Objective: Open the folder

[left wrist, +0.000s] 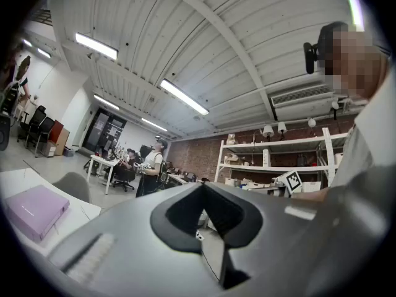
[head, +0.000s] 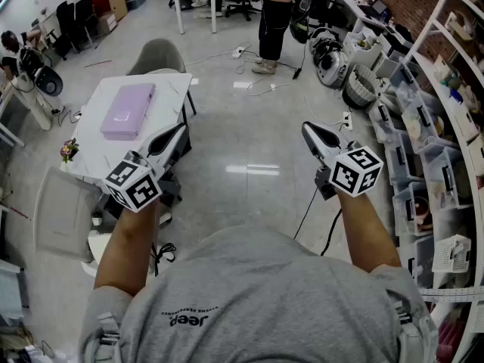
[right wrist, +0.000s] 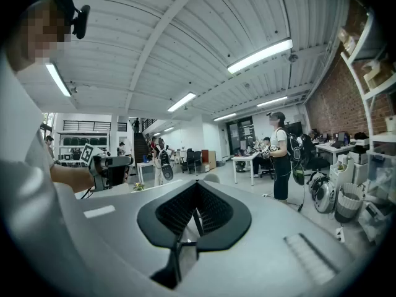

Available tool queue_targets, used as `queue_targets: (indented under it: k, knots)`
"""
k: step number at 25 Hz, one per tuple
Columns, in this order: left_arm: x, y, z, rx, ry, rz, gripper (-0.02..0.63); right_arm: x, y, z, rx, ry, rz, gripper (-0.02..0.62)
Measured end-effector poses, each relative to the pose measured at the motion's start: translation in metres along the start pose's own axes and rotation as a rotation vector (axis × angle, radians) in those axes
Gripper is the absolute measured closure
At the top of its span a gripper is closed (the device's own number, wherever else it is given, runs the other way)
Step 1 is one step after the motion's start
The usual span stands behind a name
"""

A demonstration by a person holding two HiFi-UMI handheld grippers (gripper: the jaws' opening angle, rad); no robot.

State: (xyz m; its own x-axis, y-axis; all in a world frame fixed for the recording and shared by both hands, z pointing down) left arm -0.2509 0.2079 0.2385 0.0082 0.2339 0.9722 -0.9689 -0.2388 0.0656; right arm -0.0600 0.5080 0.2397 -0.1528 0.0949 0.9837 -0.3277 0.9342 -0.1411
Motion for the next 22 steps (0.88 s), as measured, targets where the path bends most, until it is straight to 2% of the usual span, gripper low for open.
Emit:
queue_targets:
  k: [16,22]
  knots:
    - [0.002,-0.014,-0.009,-0.016,0.019,0.005,0.548,-0.001,0.005,-0.015,-0.013,-0.033,-0.011,0.592]
    - [0.007,-0.02,-0.016,-0.019,0.022,-0.011,0.548,-0.001,0.015,-0.022,-0.022,-0.008,-0.017,0.592]
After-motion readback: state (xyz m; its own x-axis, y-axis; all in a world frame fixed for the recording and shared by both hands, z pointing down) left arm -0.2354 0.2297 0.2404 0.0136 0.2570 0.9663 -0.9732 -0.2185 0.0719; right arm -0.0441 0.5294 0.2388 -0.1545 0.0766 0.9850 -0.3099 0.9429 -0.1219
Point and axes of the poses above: the fingertips, and each gripper's own axes: y backward along the fingers, z to its left, x out of its underside, the point moved 6 cm from there along y, backward along the fingers, and after that the axes turned 2 degrees about z, right-handed, at the moved point
